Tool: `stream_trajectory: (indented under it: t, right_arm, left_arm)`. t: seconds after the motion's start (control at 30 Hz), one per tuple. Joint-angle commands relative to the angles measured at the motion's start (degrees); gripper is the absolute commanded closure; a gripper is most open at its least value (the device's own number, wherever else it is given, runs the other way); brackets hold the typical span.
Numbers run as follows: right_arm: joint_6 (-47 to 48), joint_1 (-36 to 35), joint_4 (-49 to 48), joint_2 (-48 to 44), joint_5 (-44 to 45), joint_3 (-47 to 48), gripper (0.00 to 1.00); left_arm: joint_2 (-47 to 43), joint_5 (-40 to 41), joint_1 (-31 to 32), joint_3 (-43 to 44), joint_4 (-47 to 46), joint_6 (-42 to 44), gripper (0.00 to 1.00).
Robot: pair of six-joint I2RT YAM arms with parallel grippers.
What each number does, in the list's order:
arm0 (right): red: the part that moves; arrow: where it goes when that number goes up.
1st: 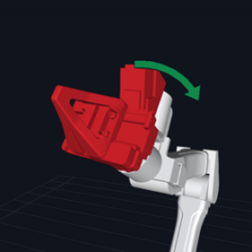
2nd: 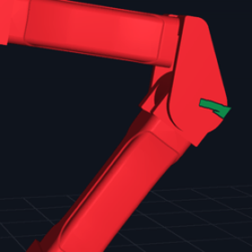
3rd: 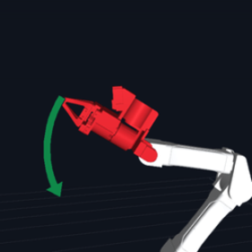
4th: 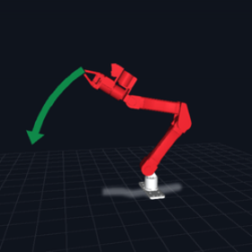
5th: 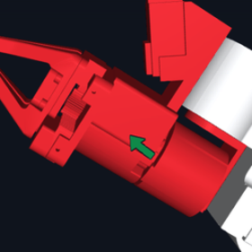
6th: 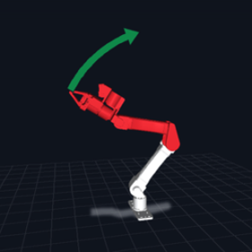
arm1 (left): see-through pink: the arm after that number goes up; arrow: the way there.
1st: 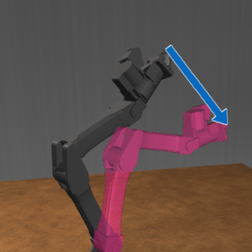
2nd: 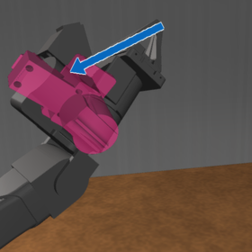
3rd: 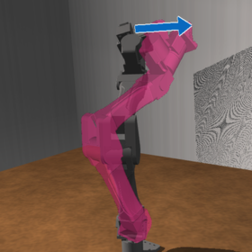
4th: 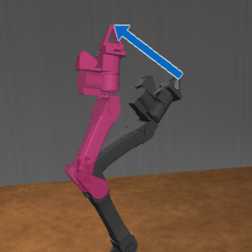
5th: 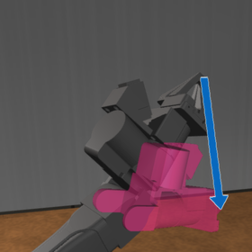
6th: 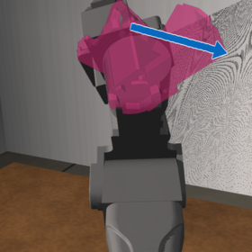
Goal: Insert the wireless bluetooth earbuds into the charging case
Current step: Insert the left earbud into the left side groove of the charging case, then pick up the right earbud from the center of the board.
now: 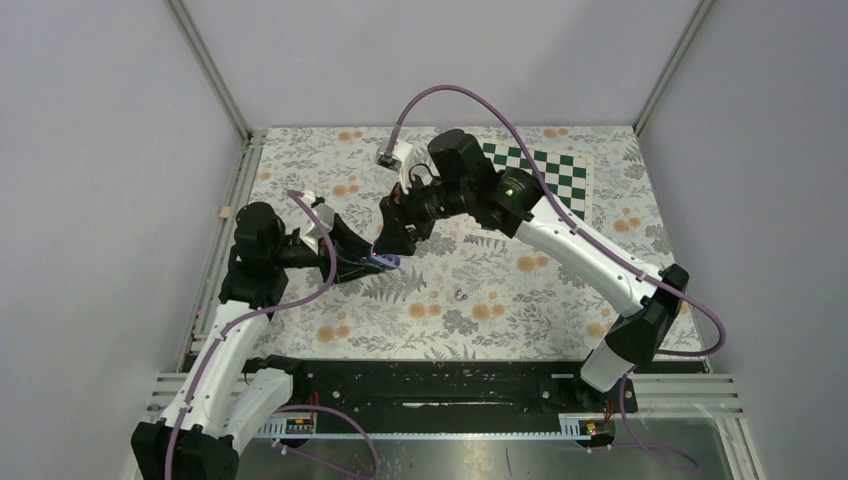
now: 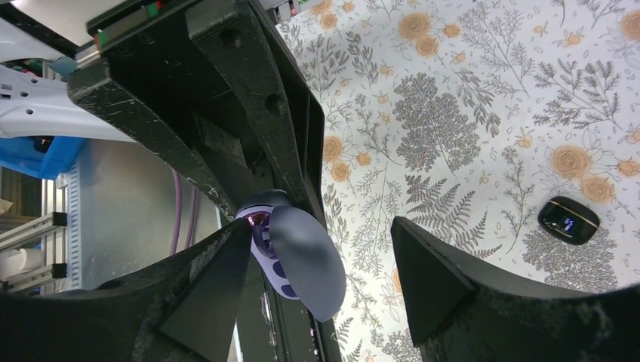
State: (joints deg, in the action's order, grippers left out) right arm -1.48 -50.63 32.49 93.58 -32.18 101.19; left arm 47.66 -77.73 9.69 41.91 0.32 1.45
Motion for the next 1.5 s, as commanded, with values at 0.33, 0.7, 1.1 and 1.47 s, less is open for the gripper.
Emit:
stream_trajectory:
  t: [0.33, 0.7, 1.1, 1.47]
  right_arm:
    - [-0.19, -0.23, 0.05, 0.19, 1.64, 7.40, 0.20]
    - [6.30, 1.85, 5.29, -13.44, 18.94, -7.71, 0.30]
    - [-2.67, 1.42, 3.03, -9.04, 23.96, -36.45, 0.74]
    - [-2.89, 1.41, -1.50, 3.45, 25.09, -33.64, 0.77]
  left_arm:
    - [0.33, 1.80, 0.21, -1.16, -10.58, -7.27, 1.00]
    - [-0.92, 10.99, -0.21, -2.61, -2.88, -4.54, 1.00]
    - [-6.57, 29.32, -4.39, -5.83, 6.66, -6.79, 1.00]
    - [-13.50, 31.10, -4.84, -10.03, 5.77, -11.72, 1.00]
